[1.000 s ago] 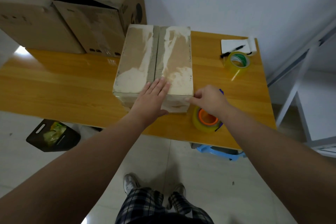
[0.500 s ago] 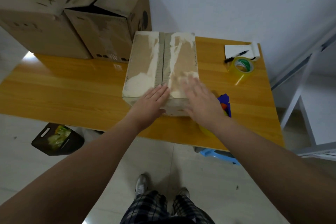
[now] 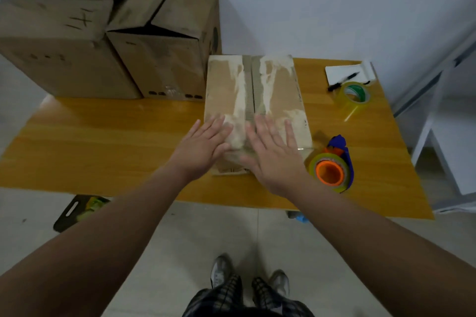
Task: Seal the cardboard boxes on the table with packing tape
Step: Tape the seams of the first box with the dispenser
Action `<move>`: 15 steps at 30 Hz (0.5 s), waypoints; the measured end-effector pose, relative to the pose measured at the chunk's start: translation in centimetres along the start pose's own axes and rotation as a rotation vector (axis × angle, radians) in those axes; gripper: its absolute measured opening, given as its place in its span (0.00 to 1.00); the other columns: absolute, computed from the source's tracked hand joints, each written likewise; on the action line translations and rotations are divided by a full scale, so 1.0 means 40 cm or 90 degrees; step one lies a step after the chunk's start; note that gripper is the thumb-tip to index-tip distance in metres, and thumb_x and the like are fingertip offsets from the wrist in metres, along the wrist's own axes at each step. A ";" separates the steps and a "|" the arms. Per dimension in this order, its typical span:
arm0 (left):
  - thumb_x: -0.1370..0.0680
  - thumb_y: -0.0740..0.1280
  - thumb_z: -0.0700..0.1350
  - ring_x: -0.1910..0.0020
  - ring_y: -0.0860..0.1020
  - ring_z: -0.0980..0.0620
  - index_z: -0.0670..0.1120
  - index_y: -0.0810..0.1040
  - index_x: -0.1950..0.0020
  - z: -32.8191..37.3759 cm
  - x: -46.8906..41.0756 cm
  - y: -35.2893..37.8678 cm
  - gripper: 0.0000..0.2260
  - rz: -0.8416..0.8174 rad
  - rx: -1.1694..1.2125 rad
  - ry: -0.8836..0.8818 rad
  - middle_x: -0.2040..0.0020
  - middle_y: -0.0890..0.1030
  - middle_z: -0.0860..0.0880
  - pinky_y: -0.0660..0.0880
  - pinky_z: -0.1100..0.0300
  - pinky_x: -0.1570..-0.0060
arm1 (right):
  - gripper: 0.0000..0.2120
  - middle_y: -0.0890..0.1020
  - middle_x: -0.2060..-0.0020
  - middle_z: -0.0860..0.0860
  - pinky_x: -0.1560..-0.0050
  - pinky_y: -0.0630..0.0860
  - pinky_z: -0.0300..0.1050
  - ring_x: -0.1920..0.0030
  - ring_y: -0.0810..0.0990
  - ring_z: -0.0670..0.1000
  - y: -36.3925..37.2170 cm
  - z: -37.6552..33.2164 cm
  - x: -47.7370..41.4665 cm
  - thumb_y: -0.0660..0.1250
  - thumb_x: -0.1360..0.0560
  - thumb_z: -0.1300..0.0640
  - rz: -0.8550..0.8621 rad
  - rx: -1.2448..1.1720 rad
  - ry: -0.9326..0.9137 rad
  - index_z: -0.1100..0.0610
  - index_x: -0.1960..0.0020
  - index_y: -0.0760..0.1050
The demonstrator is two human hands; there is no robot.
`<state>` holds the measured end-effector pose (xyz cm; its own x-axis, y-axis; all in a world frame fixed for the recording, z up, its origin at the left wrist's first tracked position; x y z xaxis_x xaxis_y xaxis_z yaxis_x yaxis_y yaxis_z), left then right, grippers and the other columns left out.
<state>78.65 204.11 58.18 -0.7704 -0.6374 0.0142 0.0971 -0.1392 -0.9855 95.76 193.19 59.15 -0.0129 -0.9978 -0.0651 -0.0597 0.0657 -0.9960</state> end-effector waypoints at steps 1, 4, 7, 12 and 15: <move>0.21 0.40 0.59 0.27 0.39 0.59 0.54 0.47 0.24 -0.006 -0.010 0.004 0.26 -0.008 -0.009 0.012 0.23 0.46 0.52 0.35 0.58 0.30 | 0.34 0.44 0.23 0.52 0.28 0.31 0.57 0.24 0.39 0.50 0.001 -0.033 -0.031 0.34 0.22 0.36 0.013 -0.003 -0.004 0.54 0.22 0.45; 0.23 0.37 0.62 0.25 0.41 0.55 0.54 0.44 0.24 -0.037 -0.020 0.022 0.29 -0.038 -0.044 0.052 0.22 0.45 0.52 0.38 0.56 0.28 | 0.32 0.42 0.23 0.51 0.29 0.28 0.56 0.24 0.37 0.50 0.027 -0.052 -0.095 0.34 0.21 0.39 -0.034 0.054 0.000 0.53 0.22 0.40; 0.24 0.40 0.64 0.24 0.44 0.53 0.52 0.46 0.23 -0.067 -0.010 0.032 0.32 -0.024 -0.055 0.085 0.22 0.48 0.51 0.41 0.54 0.28 | 0.33 0.43 0.22 0.51 0.28 0.30 0.56 0.23 0.41 0.51 0.060 -0.032 -0.088 0.32 0.24 0.37 -0.065 0.089 -0.012 0.52 0.23 0.38; 0.24 0.59 0.59 0.25 0.51 0.50 0.48 0.53 0.24 -0.072 -0.005 0.045 0.33 0.033 -0.071 0.111 0.24 0.58 0.46 0.48 0.52 0.29 | 0.35 0.52 0.23 0.55 0.26 0.41 0.60 0.23 0.50 0.56 0.077 -0.033 -0.077 0.42 0.22 0.38 -0.029 0.158 -0.043 0.57 0.22 0.46; 0.26 0.66 0.55 0.25 0.55 0.47 0.46 0.54 0.23 -0.072 -0.007 0.041 0.36 0.017 -0.109 0.123 0.24 0.57 0.46 0.49 0.50 0.28 | 0.35 0.54 0.24 0.58 0.26 0.44 0.61 0.24 0.52 0.57 0.076 -0.037 -0.079 0.48 0.21 0.39 -0.022 0.175 -0.024 0.60 0.23 0.47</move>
<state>77.19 206.24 56.09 -0.8764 -0.4808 -0.0280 0.0227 0.0168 -0.9996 94.16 196.54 56.40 0.0222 -0.9994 -0.0278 0.2134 0.0320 -0.9764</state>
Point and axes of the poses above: each hand's wrist, its own x-axis away from the middle knuckle, its own y-axis out of the palm, z = x × y, the point moved 1 cm from there along -x, towards the middle knuckle
